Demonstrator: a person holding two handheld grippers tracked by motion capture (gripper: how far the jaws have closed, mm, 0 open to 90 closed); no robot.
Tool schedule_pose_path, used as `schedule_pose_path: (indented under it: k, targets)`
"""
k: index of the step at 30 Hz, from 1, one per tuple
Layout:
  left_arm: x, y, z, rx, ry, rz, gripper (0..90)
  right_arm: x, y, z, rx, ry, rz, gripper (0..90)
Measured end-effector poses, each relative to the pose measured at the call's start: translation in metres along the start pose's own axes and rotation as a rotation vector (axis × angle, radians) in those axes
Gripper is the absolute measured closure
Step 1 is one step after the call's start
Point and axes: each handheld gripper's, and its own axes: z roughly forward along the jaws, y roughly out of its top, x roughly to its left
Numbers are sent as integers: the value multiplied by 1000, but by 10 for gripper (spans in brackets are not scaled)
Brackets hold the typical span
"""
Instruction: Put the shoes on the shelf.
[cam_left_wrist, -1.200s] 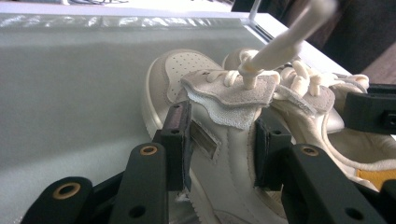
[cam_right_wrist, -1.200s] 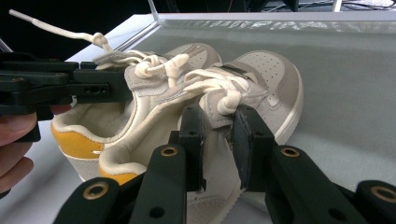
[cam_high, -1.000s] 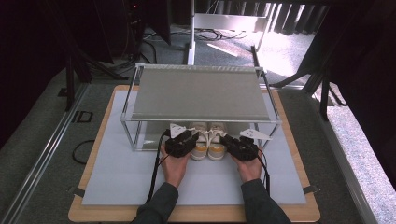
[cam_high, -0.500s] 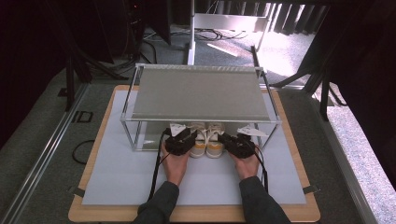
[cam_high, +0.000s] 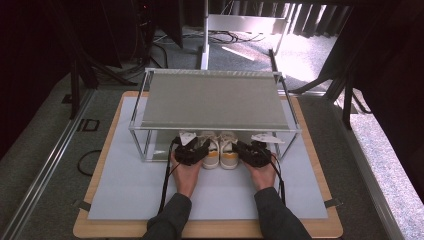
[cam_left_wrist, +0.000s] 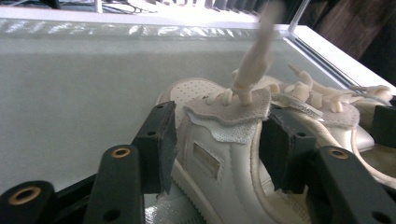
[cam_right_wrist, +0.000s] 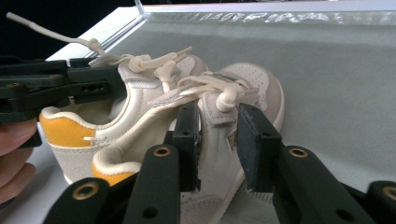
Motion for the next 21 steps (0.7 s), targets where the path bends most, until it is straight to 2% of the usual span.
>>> schedule_pose_path:
  k: [4,6,8,10,13,15,19,21]
  targets:
    - [2,-1,-6,-12,-12,10,450,-1,-1,-2,-37,-7,-10,631]
    - [2,-2,-9,-21,-25,2,438,-2,-1,-5,-52,0,-13,607]
    - [2,-4,-15,-35,-37,22,438,-1,-2,-9,-71,1,-22,582]
    - [3,-5,-20,-49,-47,20,441,2,-2,-14,-84,11,-20,562]
    - [4,-7,-28,-70,-57,3,416,7,-2,-23,-118,3,-51,536]
    - [4,-7,-33,-76,-81,7,408,9,-3,-28,-136,4,-63,514]
    - [2,-7,-45,-80,-107,15,389,16,-7,-38,-137,13,-71,435]
    - [0,-7,-49,-79,-119,33,373,18,-11,-42,-131,1,-71,405]
